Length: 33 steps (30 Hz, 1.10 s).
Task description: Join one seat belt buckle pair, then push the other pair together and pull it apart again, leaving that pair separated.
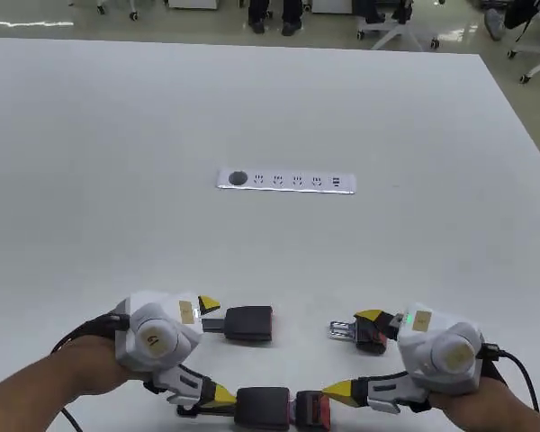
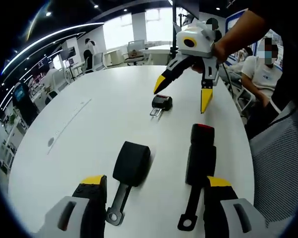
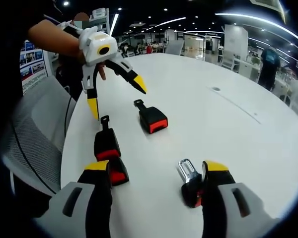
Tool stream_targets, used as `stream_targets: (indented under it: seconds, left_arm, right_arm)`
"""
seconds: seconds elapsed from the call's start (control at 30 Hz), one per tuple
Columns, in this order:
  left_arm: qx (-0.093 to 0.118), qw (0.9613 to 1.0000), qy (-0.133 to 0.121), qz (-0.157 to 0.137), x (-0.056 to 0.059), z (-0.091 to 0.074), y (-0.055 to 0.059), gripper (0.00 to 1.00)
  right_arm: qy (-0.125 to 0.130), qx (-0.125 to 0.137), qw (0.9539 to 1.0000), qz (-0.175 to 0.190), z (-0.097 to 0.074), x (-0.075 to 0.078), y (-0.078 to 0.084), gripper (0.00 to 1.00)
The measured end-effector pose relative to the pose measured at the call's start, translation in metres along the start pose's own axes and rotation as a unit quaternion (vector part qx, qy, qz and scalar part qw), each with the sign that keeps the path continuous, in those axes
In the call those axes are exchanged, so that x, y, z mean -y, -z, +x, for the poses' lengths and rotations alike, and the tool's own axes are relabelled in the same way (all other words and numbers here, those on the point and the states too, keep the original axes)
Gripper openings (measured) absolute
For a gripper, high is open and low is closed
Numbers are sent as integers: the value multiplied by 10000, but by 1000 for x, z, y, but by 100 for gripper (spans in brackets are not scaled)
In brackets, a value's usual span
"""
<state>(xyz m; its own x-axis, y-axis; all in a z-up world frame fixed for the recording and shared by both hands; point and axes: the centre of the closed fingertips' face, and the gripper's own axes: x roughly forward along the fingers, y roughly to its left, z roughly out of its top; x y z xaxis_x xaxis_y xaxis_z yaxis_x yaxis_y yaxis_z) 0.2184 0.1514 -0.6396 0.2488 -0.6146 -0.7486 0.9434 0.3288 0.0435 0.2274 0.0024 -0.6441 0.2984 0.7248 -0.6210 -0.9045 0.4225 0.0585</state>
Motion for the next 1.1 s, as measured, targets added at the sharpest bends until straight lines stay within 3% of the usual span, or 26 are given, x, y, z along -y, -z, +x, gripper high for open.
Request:
stream_targets:
  seconds: [0.33,0.6,0.83,1.1]
  left_arm:
    - [8,10000,-15,28,-24,6,-2,83]
    - [-5,10000,55,58,-37,15,-3,83]
    - [-16,9999,158,22,-42,28,-5,81]
    - [-148,9992,380,28,-42,46,3,76]
  right_arm:
    - [87,-66,9998,142,-8,30,5,76]
    - [-92,-239,9995,169,-9,44,14,77]
    - [-225,-435,9985,230,-6,54,26,73]
    - [-397,-663,9965,307,-2,58,40,68]
